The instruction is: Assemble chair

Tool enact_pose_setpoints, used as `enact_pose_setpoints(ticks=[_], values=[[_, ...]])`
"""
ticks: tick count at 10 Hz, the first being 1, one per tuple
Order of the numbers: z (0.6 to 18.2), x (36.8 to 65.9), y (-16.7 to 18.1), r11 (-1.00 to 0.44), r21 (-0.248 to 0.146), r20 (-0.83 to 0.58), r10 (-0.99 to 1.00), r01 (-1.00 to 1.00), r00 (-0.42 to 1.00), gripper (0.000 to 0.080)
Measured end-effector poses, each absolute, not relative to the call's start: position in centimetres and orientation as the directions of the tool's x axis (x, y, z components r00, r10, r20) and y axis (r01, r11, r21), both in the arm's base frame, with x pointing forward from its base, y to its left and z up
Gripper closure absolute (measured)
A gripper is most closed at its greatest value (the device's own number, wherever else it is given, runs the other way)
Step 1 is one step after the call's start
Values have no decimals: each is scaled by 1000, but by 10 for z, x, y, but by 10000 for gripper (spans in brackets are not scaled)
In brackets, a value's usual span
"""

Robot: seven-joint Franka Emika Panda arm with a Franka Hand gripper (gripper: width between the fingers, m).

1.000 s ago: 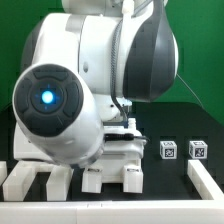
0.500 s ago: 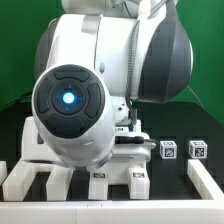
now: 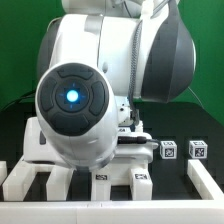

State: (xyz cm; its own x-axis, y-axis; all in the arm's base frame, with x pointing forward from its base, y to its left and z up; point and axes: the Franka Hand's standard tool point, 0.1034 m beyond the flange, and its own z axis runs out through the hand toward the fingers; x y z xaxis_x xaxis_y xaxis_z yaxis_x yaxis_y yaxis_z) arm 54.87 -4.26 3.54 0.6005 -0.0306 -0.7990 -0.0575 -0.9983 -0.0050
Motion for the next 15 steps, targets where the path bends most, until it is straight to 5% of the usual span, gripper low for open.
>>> enact_pose_setpoints(ticks=[1,3,4,5,6,15], values=[[35,548,-43,-998,-5,-800,-32,-59,599,667],[34,548,-44,-998,-4,-801,-32,-60,598,392],[34,548,-44,-998,-4,-801,-33,-60,598,392],[34,548,-44,-998,-4,-801,-33,-61,598,215],[34,547,-45,-998,-4,-801,-33,-61,598,170],[33,549,-51,-997,-4,-798,-42,-75,601,150]])
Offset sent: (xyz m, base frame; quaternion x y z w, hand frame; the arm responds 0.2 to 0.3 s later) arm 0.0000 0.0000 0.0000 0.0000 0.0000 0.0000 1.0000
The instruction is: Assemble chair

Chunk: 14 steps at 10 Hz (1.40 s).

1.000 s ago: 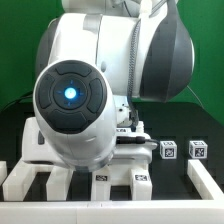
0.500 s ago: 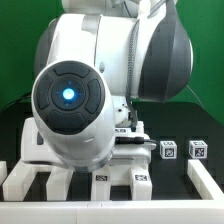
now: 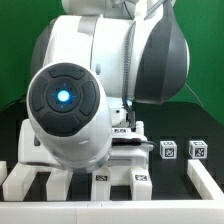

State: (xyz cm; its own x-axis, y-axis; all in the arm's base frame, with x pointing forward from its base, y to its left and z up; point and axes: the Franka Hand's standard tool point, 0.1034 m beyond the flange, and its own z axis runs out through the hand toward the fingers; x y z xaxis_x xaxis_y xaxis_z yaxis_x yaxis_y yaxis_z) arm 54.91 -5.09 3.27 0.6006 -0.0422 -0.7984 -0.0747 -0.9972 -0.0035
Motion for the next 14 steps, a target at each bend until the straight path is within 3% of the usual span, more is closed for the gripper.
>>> enact_pose_setpoints(ticks=[8,9,12,13,14], values=[[90,581,-59,-998,-19,-711,-30,-62,703,150],[92,597,-65,-999,-31,-625,-9,-36,781,150],[116,576,-84,-998,-58,-452,-4,-34,892,150],[130,582,-98,-998,-61,-369,-5,-30,930,150],[132,576,-110,-997,-57,-287,-27,-45,957,150]])
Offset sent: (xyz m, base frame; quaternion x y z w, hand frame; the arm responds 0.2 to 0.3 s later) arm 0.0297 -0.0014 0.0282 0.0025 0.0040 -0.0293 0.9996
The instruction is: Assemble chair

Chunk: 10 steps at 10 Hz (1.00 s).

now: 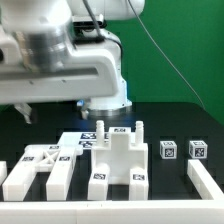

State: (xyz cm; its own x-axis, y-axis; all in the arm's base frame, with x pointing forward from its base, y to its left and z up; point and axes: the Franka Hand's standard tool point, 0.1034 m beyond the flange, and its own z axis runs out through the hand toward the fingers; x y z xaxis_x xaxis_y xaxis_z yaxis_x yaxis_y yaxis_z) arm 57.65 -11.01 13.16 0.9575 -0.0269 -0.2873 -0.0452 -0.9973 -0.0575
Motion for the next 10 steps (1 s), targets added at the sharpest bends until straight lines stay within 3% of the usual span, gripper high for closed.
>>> enact_pose_setpoints(ticks=[1,3,6,7,10], values=[[127,562,-117,-996,-56,-265,-51,-68,963,150],[125,567,-122,-996,-41,-110,-79,-84,991,150],[119,566,-122,-993,-33,-72,-107,-109,992,150],[100,563,-120,-981,-37,-52,-191,-193,980,150],[79,559,-110,-970,-33,-73,-238,-241,968,150]])
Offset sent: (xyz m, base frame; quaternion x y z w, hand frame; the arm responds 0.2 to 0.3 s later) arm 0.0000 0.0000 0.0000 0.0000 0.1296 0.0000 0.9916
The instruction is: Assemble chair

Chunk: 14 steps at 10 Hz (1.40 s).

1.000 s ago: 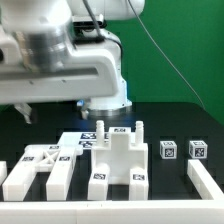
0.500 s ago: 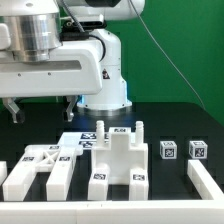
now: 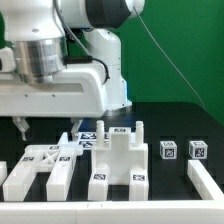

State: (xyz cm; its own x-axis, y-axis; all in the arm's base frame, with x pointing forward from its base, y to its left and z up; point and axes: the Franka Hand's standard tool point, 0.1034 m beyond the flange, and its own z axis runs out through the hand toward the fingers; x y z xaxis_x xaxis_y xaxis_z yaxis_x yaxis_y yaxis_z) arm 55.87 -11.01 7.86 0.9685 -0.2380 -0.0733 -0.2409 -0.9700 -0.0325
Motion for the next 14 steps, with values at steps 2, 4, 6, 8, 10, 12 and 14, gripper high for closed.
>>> enact_pose_setpoints(ticks=[2,4,6,8,10,12,14], values=[[62,554,-111,-983,-25,-86,-177,-180,980,150],[54,551,-106,-985,-24,-98,-165,-169,981,150],[47,549,-103,-986,-22,-110,-164,-168,980,150],[39,546,-103,-986,-19,-119,-162,-165,980,150],[31,545,-104,-986,-12,-117,-162,-165,980,150],[22,543,-106,-987,-4,-119,-162,-164,980,150],[18,543,-105,-987,-4,-124,-161,-162,979,150]])
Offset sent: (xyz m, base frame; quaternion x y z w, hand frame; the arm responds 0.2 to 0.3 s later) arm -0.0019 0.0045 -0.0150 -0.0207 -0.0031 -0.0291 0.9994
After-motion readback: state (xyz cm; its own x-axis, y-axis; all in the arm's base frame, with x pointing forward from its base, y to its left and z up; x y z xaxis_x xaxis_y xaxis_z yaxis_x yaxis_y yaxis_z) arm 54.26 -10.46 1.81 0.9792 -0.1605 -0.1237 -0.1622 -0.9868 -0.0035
